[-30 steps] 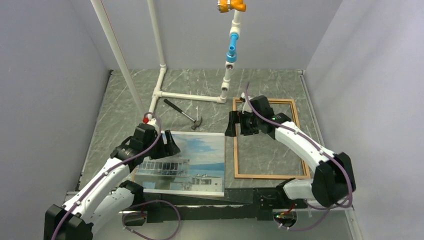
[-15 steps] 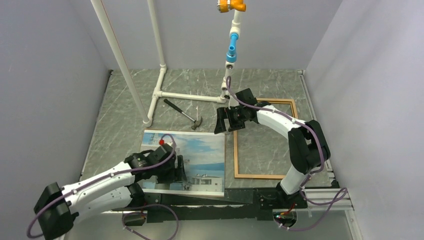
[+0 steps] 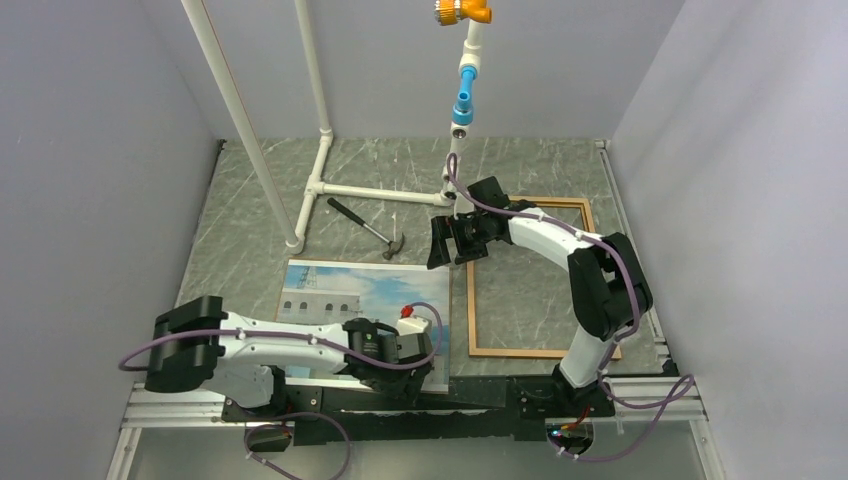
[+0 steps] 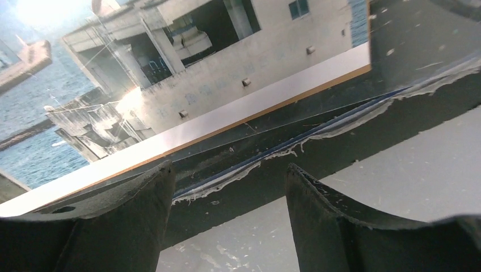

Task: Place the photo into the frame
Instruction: Move the photo frame item to the center of the board, then pick up the photo frame item at the center of the board.

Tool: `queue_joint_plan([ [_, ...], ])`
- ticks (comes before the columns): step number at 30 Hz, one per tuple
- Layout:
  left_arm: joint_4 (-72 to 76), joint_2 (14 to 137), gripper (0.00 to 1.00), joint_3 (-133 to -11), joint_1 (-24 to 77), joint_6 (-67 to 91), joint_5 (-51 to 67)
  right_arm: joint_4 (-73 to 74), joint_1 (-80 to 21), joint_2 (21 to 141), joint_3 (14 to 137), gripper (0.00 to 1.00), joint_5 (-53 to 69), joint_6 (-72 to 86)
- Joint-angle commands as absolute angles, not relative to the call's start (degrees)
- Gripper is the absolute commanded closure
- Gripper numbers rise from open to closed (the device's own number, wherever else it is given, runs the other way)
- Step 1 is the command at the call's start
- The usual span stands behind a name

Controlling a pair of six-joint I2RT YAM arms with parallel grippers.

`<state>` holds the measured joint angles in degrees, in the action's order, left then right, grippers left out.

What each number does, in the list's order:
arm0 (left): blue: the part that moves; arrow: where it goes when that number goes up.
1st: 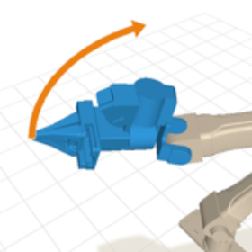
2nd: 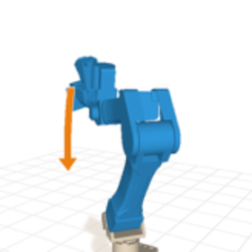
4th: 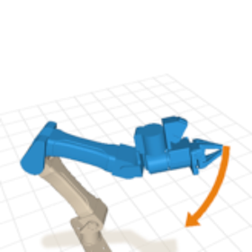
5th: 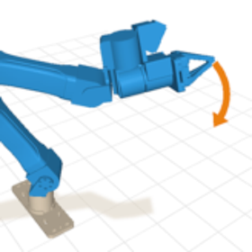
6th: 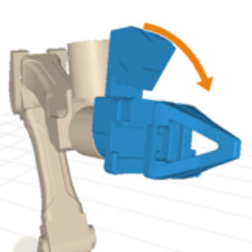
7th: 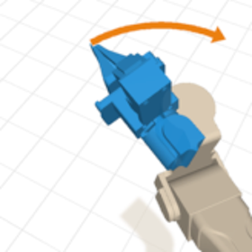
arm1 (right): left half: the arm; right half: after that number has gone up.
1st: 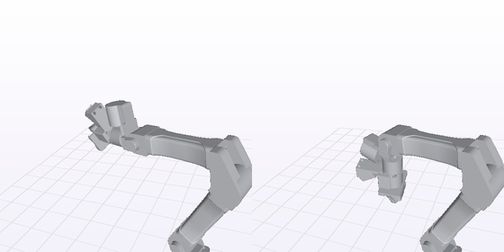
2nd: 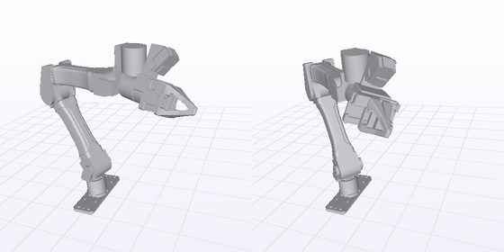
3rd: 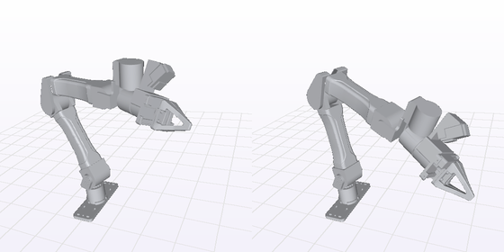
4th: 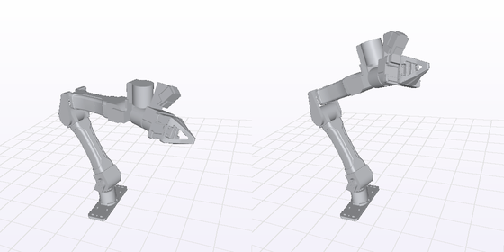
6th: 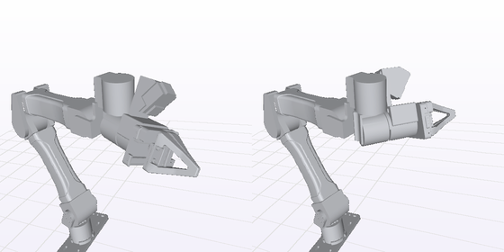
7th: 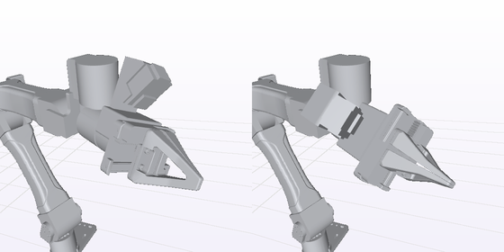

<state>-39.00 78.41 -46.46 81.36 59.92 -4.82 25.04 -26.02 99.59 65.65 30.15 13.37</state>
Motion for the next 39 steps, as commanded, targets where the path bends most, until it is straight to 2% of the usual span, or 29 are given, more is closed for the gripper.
queue_joint_plan([
  [1,-36.6,79.5,0.26,-46.4,82.8,62.1,-5.1,25.5,-26.1,101.6,68.1,0.03,30.8,11.0],
  [13,-30.3,77.0,0.28,-37.6,83.2,65.4,-1.6,30.6,-28.7,106.3,69.6,0.04,29.6,8.9],
  [19,-29.2,75.8,0.28,-34.1,82.7,67.4,-2.3,31.7,-28.9,104.8,68.4,0.05,34.1,7.8],
  [32,-30.0,73.9,0.27,-30.9,82.3,67.7,-3.7,33.1,-25.5,102.6,63.9,0.22,46.8,6.7],
  [39,-29.9,75.2,0.28,-31.3,82.2,67.2,-4.1,34.3,-21.5,107.2,62.7,0.26,54.1,7.1],
])
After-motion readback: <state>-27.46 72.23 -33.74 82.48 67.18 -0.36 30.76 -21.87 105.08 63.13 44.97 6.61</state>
